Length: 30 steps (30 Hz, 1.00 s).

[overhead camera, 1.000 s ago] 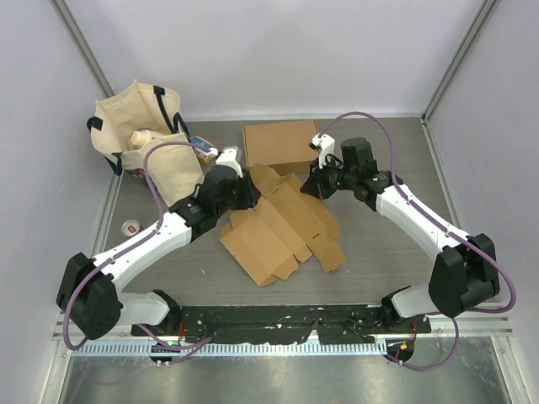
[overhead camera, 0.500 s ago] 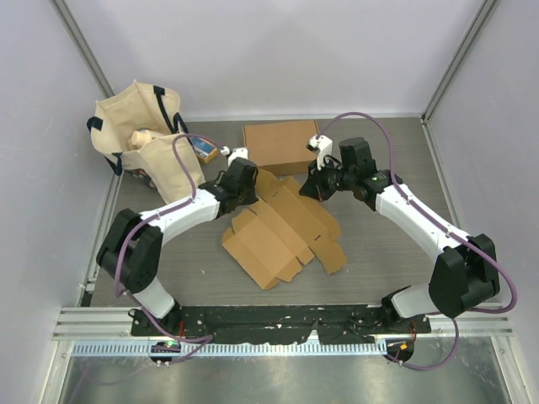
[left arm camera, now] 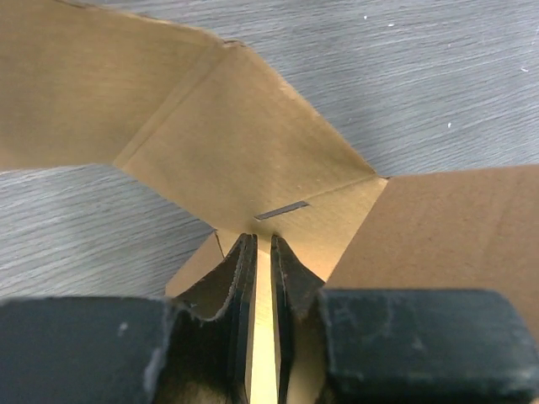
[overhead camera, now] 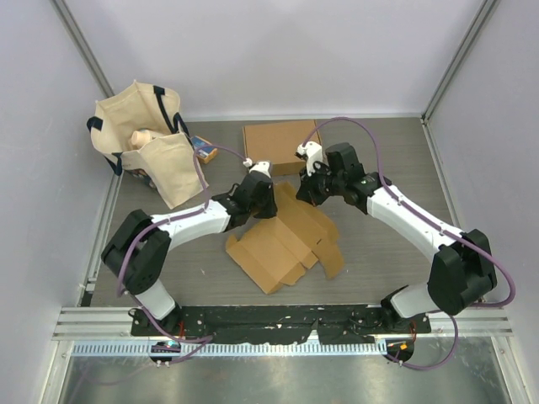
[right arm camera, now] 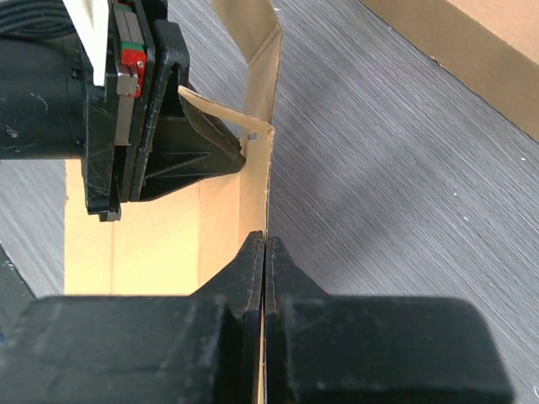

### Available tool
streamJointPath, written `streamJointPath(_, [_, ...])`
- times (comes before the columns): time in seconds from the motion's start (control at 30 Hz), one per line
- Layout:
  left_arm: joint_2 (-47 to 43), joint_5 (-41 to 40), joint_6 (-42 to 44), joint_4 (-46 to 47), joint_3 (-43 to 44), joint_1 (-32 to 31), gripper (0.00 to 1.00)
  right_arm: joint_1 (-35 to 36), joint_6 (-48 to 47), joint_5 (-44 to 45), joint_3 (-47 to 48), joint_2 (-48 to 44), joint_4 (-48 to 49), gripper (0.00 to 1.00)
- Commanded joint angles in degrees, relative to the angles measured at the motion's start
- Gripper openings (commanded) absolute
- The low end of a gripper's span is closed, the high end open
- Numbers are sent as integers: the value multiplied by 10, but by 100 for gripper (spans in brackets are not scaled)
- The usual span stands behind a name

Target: Fold the paper box

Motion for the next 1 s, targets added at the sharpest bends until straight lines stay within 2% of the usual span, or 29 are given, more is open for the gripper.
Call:
streamJointPath(0.0, [-20, 8, -1, 38, -13, 1, 16, 25, -38, 94, 27, -14, 9, 2])
streamJointPath(0.07, [-47, -7, 8, 36, -22, 1, 20, 28, -60, 117, 27, -18, 0, 2])
streamJointPath(0.23, [-177, -51, 20, 74, -95, 3, 46, 58, -142, 190, 45, -7, -29, 2])
streamJointPath(0.33, [-239, -55, 25, 150, -153, 4, 57, 78, -168, 222, 56, 12, -45, 2])
streamJointPath(0.47, [-257, -52, 37, 284, -209, 4, 71, 88, -183, 211, 61, 18, -48, 2])
streamJointPath(0.57, [-219, -33, 62, 330, -202, 4, 74, 94, -205, 197, 65, 18, -49, 2])
streamJointPath(0.63, [-198, -27, 86, 324, -170, 4, 75, 98, -219, 191, 68, 20, -58, 2])
streamJointPath(0.83, [-147, -45, 148, 341, -143, 3, 62, 100, -235, 179, 65, 17, -59, 2])
streamJointPath(0.97, [-131, -30, 172, 342, -135, 3, 46, 102, -234, 167, 61, 16, -56, 2])
